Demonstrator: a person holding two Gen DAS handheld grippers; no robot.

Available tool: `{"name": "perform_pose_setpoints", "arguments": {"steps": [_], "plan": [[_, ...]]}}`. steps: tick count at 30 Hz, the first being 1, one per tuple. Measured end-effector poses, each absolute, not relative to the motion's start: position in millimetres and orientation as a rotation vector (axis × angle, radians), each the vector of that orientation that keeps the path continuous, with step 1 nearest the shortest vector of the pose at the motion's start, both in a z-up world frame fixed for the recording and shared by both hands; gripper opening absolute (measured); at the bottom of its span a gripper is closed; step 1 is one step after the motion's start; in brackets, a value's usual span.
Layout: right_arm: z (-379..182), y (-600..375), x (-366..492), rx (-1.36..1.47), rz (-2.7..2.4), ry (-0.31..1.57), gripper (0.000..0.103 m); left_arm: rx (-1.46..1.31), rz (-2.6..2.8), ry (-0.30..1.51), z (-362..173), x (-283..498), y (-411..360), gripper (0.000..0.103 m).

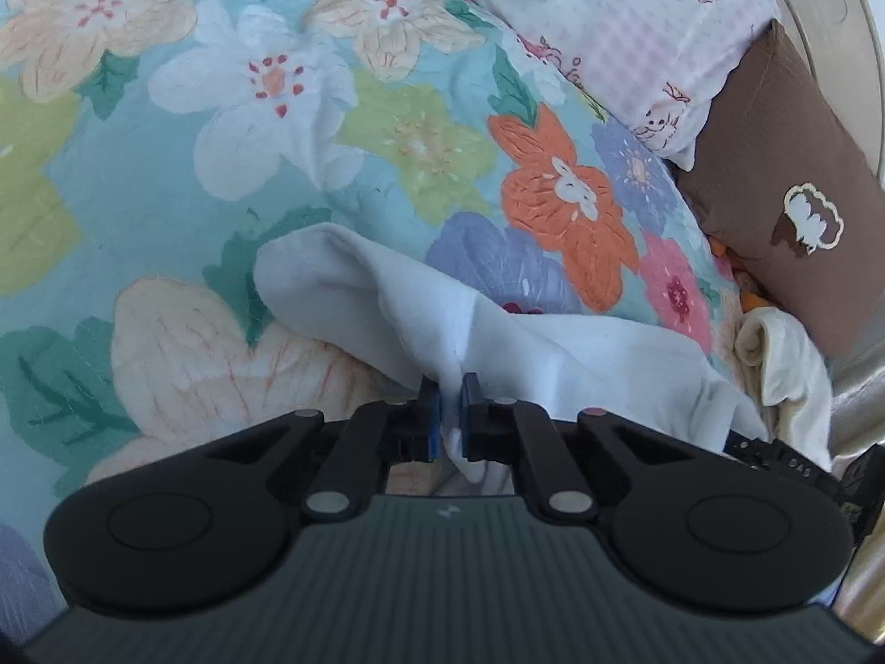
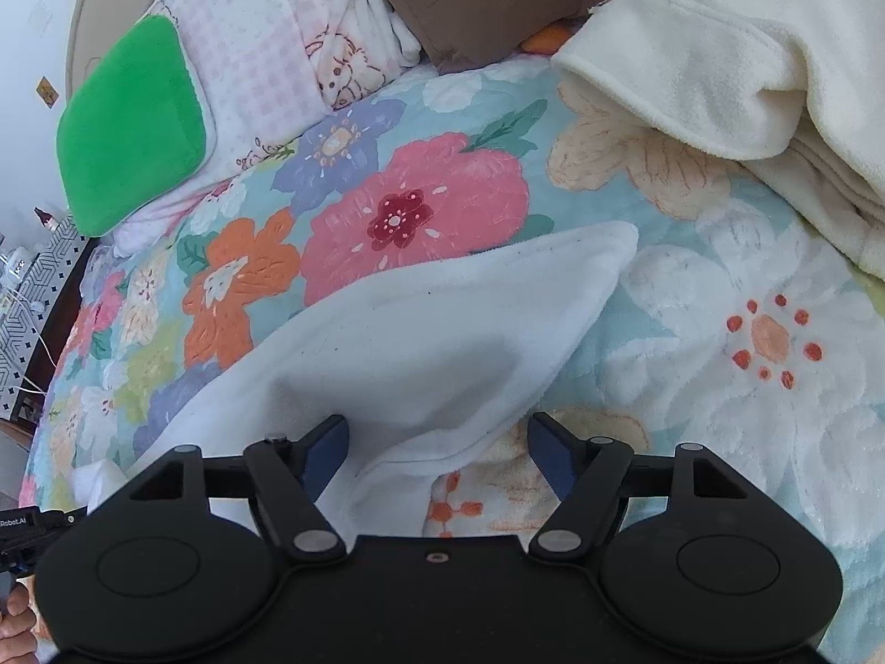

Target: Fold clothes

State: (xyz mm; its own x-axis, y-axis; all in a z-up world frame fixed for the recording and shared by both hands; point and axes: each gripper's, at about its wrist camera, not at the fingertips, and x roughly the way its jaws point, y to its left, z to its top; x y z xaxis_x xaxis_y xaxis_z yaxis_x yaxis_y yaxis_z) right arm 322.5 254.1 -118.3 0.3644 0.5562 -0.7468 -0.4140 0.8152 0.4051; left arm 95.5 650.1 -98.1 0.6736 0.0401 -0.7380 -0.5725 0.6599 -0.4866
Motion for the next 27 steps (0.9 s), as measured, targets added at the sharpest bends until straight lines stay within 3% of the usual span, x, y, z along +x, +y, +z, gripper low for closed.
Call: {"name": "perform_pose_setpoints", "arguments": {"steps": [4, 6, 8, 9, 11, 12, 17, 21, 23, 24, 25, 27], "plan": [[-107.8, 268.7, 321.8, -0.014, 0.648, 0.961, 0.076, -0.458, 0.515, 0.779, -69.8, 111.9, 643.5, 0.006], [-99.2, 275.9, 321.6, -0.096, 0.671, 0.898, 0.070, -0.392, 0.541, 0.764, -53.9, 116.4, 651.3, 0.006], [-92.7, 281.4, 324.4, -0.108, 0.713, 0.884, 0.047, -0.350, 0.601, 0.763, -37.6, 120.5, 663.5, 0.005], [-91.5, 283.1, 326.5, -0.092, 0.716, 0.893, 0.042, -0.344, 0.629, 0.752, -29.0, 122.8, 670.0, 0.005], [-89.4, 289.3, 327.1, -0.088, 0.715, 0.894, 0.010, -0.356, 0.654, 0.721, -12.8, 127.9, 680.9, 0.005], [-86.4, 294.8, 324.5, -0.116, 0.712, 0.871, 0.007, -0.363, 0.666, 0.705, -4.8, 130.4, 686.3, 0.005], [-47.0, 306.1, 315.5, -0.118, 0.732, 0.686, 0.005, -0.230, 0.770, 0.553, 46.4, 130.0, 694.1, 0.005], [-22.8, 310.3, 315.3, -0.062, 0.721, 0.565, 0.006, -0.190, 0.877, 0.521, 49.9, 124.2, 709.6, 0.005], [-26.0, 319.7, 323.0, -0.075, 0.705, 0.607, 0.022, -0.213, 0.929, 0.584, 28.7, 127.6, 722.6, 0.010], [-30.9, 320.6, 321.8, -0.070, 0.700, 0.644, 0.029, -0.266, 0.926, 0.632, 13.7, 125.5, 729.5, 0.028], [-36.6, 320.7, 319.5, -0.062, 0.695, 0.685, 0.041, -0.322, 0.920, 0.682, -1.5, 123.0, 736.3, 0.053], [-47.1, 318.2, 310.2, -0.050, 0.692, 0.740, 0.048, -0.443, 0.880, 0.728, -30.0, 107.2, 739.0, 0.059]]}}
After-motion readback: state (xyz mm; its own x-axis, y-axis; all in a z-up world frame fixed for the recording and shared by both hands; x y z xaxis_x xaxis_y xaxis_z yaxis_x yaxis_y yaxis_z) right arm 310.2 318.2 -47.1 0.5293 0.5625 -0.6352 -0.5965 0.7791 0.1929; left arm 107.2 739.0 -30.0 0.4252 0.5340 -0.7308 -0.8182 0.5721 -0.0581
